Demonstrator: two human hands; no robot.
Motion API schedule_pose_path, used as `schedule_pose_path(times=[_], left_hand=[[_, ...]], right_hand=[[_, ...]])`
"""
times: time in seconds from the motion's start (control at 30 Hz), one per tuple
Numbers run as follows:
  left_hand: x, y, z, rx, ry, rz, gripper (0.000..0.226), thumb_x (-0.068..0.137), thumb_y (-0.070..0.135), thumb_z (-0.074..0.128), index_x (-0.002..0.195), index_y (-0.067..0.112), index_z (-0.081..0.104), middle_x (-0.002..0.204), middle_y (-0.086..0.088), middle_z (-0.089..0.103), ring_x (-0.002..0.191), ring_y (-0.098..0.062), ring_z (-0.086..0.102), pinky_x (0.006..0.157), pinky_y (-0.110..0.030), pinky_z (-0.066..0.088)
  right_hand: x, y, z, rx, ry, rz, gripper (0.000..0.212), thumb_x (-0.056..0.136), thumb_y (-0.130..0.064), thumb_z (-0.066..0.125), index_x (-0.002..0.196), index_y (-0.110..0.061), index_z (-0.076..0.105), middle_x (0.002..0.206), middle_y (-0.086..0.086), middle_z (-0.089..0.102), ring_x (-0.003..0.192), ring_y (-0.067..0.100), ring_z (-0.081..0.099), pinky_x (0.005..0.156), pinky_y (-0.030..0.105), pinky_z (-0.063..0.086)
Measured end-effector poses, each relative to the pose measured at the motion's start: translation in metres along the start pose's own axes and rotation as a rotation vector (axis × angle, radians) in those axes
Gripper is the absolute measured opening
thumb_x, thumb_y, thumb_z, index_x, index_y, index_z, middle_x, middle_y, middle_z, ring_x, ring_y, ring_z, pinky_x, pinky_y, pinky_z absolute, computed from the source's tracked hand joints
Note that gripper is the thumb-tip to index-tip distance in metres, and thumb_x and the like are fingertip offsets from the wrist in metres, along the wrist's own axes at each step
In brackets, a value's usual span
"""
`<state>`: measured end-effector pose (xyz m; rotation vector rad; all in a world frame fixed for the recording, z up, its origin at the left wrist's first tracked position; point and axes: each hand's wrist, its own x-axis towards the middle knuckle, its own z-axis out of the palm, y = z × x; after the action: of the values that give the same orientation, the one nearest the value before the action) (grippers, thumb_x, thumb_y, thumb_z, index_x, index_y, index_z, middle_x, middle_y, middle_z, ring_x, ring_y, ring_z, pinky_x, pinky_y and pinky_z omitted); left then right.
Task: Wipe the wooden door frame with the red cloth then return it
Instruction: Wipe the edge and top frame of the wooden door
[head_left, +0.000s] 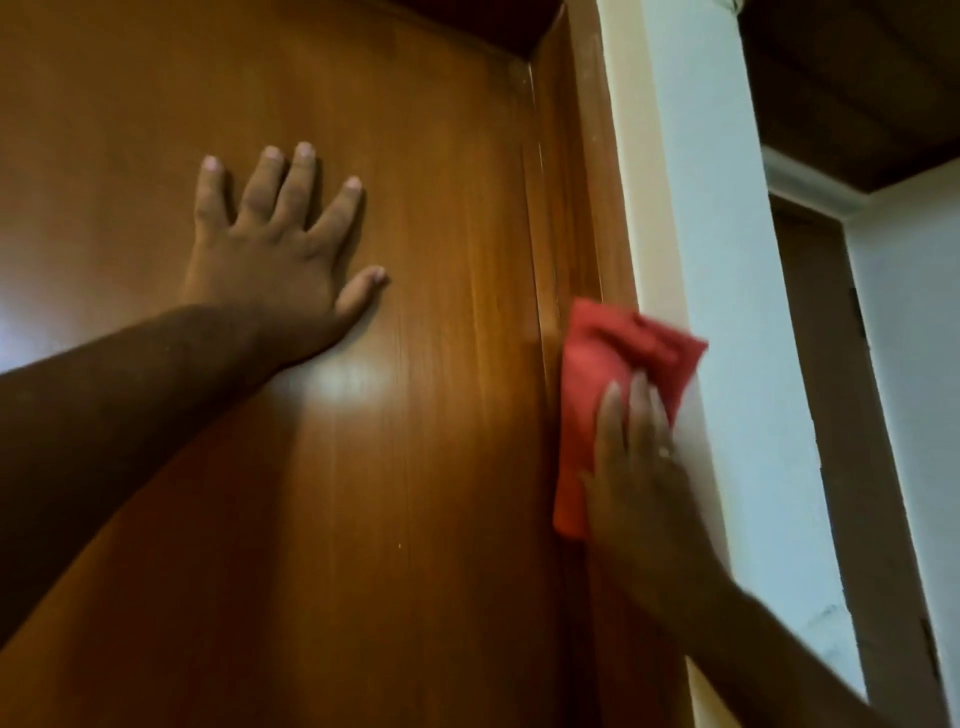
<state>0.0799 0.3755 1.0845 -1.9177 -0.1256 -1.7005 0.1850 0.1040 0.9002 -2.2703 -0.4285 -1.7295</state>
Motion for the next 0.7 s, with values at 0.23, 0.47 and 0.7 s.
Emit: schedule_pose_path(times=[0.23, 0.47, 0.7], left_hand=[[0.001, -0.001, 0.008, 0.029, 0.035, -0.007, 0.08, 0.095, 0.07, 0.019, 0.156, 0.021, 0.025, 0.161, -0.023, 0.026, 0.148, -0.041, 0.024, 0.112, -0.069, 0.016], [-0.003, -0.006, 0.005, 0.009, -0.005, -0.005, 0.079, 0.094, 0.07, 0.016, 0.158, 0.023, 0.024, 0.163, -0.02, 0.025, 0.15, -0.038, 0.024, 0.115, -0.064, 0.014], [0.004, -0.031, -0.007, -0.041, -0.053, -0.006, 0.087, 0.088, 0.077, 0.005, 0.16, 0.028, 0.01, 0.168, -0.016, 0.009, 0.153, -0.038, 0.007, 0.119, -0.062, 0.007]], right_hand=[[0.096, 0.003, -0.021, 0.069, 0.052, -0.064, 0.08, 0.096, -0.024, 0.058, 0.157, -0.003, 0.009, 0.161, 0.029, 0.015, 0.145, 0.047, 0.028, 0.112, 0.058, 0.037], [0.288, -0.024, -0.08, 0.092, 0.096, 0.086, 0.088, 0.096, -0.019, 0.059, 0.157, -0.007, -0.003, 0.165, 0.024, 0.002, 0.151, 0.041, 0.011, 0.121, 0.051, 0.021], [0.148, -0.023, -0.041, 0.119, 0.141, 0.095, 0.078, 0.098, -0.026, 0.051, 0.158, -0.009, 0.003, 0.164, 0.022, 0.011, 0.148, 0.041, 0.023, 0.114, 0.05, 0.031]])
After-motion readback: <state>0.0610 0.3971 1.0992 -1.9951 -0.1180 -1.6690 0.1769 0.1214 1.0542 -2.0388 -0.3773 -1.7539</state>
